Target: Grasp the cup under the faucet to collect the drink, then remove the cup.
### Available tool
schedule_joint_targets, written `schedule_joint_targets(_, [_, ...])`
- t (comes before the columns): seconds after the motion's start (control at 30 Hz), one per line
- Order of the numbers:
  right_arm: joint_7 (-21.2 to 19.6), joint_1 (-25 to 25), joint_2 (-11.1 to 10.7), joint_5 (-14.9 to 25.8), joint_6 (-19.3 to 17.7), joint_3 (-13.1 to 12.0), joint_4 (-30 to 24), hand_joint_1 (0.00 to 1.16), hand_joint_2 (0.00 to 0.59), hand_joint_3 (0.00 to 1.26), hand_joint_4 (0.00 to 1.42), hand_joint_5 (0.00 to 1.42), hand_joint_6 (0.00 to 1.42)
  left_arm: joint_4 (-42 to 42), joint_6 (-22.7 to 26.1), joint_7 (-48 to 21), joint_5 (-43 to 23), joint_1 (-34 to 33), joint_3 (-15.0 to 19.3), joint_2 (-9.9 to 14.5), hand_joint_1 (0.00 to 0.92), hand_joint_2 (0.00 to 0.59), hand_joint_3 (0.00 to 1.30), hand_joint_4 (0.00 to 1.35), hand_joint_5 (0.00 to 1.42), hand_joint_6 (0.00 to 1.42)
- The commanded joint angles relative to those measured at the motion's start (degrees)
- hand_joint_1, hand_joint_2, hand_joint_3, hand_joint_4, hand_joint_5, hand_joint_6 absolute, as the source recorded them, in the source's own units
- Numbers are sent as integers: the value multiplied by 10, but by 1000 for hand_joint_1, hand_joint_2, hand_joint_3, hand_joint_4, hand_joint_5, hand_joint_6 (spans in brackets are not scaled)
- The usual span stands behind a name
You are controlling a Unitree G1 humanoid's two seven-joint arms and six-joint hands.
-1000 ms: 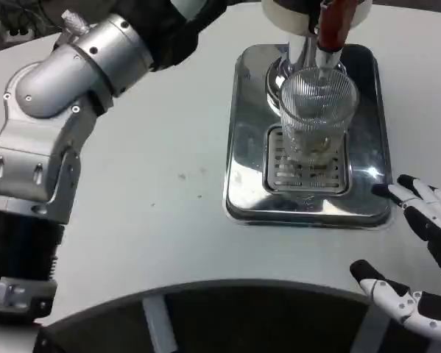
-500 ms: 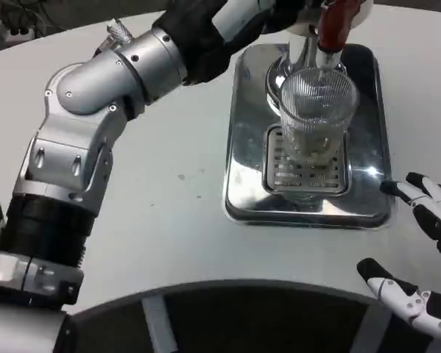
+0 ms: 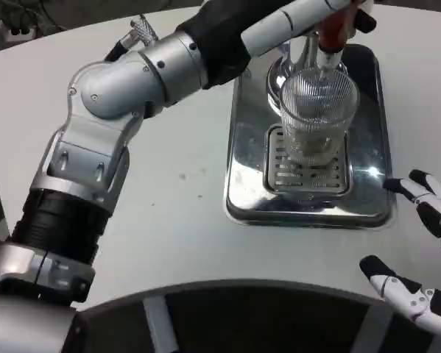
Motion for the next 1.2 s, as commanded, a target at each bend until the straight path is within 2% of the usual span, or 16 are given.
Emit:
schedule_joint_targets(0.03, [-5,13,3,10,-5,-6,-8,440,358,124,0,0,0,18,-29,-13,27,3,-21,2,0,134,180,134,255,238])
schedule_joint_targets(0.3, [-4,10,2,43,1,-16,1,459,343,98,0,0,0,40,-77,-22,62,4,-47,12,0,124,157,100,218,204])
schedule_joint_targets(0.43, [37,-23,-13,121,39,-24,32,491,313,23,0,0,0,43,-100,-24,76,4,-60,16,0,120,146,87,204,191])
schedule_joint_targets(0.47, [39,-27,-15,134,41,-25,37,518,284,5,0,0,0,46,-104,-24,79,2,-63,17,0,119,145,87,203,188])
schedule_joint_targets(0.6, [28,-40,-17,191,40,-34,54,555,264,0,0,0,0,57,-125,-25,90,-3,-75,21,0,114,137,69,183,161])
schedule_joint_targets(0.7, [8,-53,-10,220,39,-40,67,574,255,0,0,0,0,67,-140,-24,101,-5,-83,23,0,114,126,57,175,157])
schedule_joint_targets(0.87, [-31,-59,-1,240,34,-38,79,620,250,0,0,0,0,80,-157,-19,110,-11,-88,25,0,117,124,55,174,157])
schedule_joint_targets(1.07, [-83,-69,16,239,28,-23,93,657,245,0,0,0,0,90,-167,-18,115,-14,-87,23,0,119,124,55,174,156])
schedule_joint_targets(1.2, [-132,-89,32,232,20,-3,126,658,242,0,0,0,0,91,-174,-15,117,-11,-87,23,0,121,124,55,174,156])
